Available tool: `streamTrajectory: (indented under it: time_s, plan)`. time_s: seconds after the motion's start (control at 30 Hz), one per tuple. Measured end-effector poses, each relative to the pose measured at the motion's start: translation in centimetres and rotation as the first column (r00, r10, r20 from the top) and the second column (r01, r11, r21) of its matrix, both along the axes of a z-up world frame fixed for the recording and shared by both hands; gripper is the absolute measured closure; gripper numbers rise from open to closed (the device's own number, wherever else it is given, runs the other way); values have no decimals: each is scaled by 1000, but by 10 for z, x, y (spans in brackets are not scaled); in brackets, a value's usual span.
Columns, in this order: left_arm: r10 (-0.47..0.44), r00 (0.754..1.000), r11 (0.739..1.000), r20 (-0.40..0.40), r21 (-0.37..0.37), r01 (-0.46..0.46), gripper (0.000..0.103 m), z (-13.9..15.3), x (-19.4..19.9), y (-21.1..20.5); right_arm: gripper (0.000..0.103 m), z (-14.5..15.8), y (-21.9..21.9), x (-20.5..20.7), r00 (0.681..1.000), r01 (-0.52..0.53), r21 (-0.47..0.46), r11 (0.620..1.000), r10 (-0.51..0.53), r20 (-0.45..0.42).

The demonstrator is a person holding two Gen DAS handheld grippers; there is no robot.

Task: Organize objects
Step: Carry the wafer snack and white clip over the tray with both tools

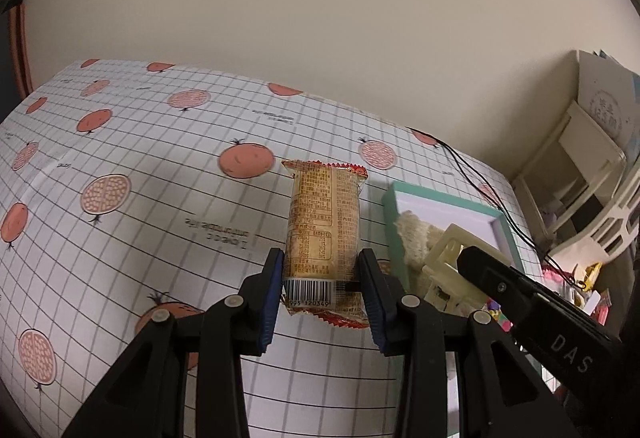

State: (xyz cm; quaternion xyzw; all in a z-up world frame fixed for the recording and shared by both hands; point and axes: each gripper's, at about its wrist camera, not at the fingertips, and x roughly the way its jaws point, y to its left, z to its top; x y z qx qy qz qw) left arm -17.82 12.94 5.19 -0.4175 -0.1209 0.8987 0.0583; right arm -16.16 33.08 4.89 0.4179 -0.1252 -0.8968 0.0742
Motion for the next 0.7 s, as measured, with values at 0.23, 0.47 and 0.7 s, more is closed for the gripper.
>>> streamTrajectory:
  time_s: [0.23,0.47,0.7]
  plan:
    - [-34,999,999,-17,32,35,64,1,1,22,69,-4,31,3,999,42,6,999,-42,7]
    - [-110,992,993,-62,43,113,64,7,4,56,69,-12,76,8,991,134,-6,991,-134,28]
    - [-196,978,978,-73,51,200,64,8,-2,89,69,-19,113,6,976,215,5,977,-215,42]
